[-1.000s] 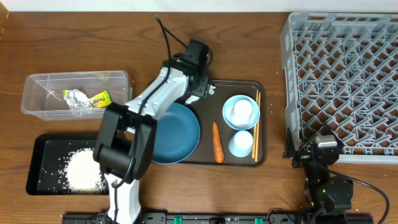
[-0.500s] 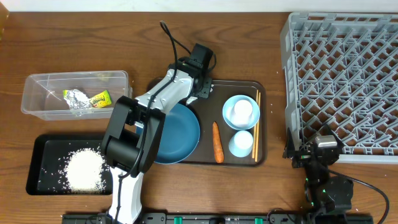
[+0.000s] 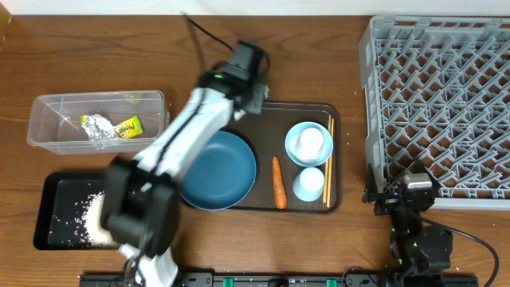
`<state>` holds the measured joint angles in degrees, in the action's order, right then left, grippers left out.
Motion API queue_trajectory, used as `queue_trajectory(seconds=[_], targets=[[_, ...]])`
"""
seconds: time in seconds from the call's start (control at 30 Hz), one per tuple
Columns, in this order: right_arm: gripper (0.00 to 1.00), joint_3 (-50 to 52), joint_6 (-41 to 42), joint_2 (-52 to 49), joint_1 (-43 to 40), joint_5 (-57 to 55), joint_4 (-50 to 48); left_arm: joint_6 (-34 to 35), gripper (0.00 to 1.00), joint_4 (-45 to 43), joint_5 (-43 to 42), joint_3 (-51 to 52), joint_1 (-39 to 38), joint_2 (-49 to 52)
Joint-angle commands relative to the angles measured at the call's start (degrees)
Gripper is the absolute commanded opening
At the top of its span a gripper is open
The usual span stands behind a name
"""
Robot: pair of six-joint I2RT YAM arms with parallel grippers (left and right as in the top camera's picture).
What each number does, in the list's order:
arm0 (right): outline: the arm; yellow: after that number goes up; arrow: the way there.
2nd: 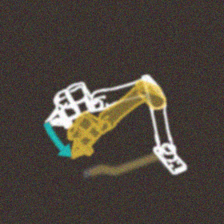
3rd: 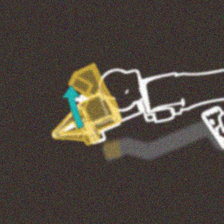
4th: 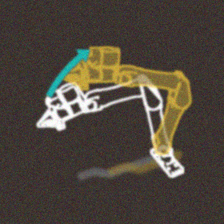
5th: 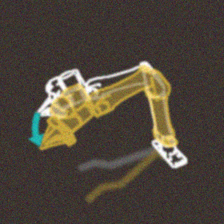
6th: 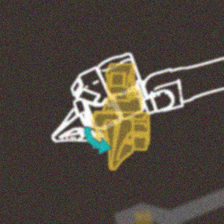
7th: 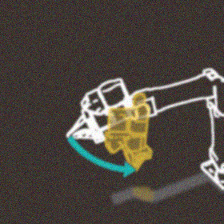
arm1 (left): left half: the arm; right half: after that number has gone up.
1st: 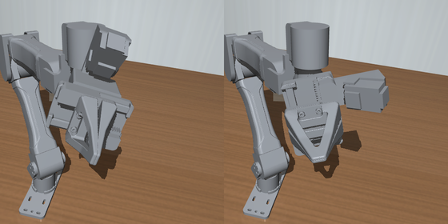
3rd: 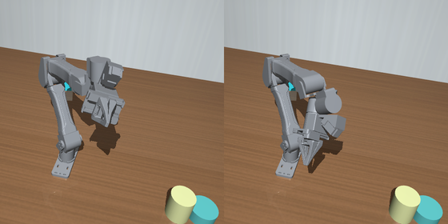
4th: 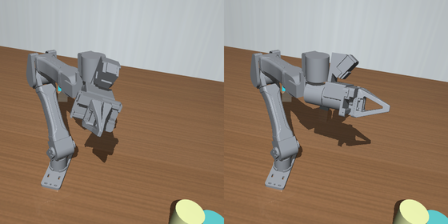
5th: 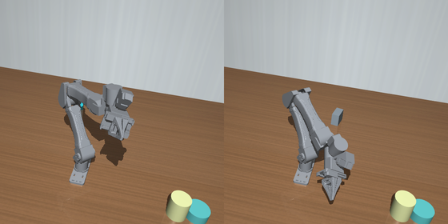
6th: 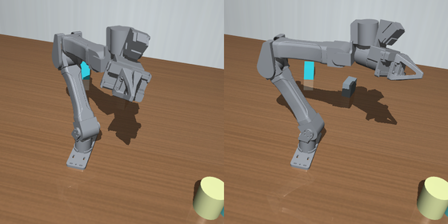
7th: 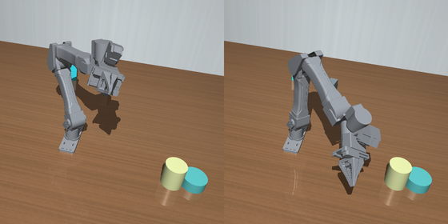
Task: Sort waste into correct bins and load items into the dishwasher rack
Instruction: 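Carry the tissue with the left gripper into the clear bin, release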
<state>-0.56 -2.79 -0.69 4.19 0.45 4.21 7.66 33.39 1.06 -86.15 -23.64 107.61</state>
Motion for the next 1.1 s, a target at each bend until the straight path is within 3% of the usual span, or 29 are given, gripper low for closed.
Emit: queue_trajectory(seconds=[0.0, 0.2, 0.53, 0.63, 0.73, 0.93, 1.07], targets=[[0.99, 0.2, -0.7, 0.2, -0.5, -0.2, 0.1, -0.1, 0.06, -0.1, 6.0, -1.7, 5.1, -7.6], [0.99, 0.2, -0.7, 0.2, -0.5, -0.2, 0.1, 1.0, 0.06, 2.2, 6.3, -1.7, 18.2, -10.2], [0.99, 0.2, -0.7, 0.2, -0.5, -0.2, 0.1, 14.6, 0.08, 9.5, 5.8, -0.2, 37.0, -8.6], [0.99, 0.2, -0.7, 0.2, -0.5, -0.2, 0.1, 15.8, 0.23, 9.0, 5.4, 0.0, 39.6, -8.6], [0.99, 0.2, -0.7, 0.2, -0.5, -0.2, 0.1, 15.8, 0.26, 8.6, 3.8, 0.0, 40.4, -8.6], [0.99, 0.2, -0.7, 0.2, -0.5, -0.2, 0.1, 15.8, 0.7, 8.3, 2.3, 0.0, 40.4, -8.6], [0.99, 0.2, -0.7, 0.2, -0.5, -0.2, 0.1, 15.8, 0.78, 8.8, 0.7, 0.0, 40.4, -8.6]])
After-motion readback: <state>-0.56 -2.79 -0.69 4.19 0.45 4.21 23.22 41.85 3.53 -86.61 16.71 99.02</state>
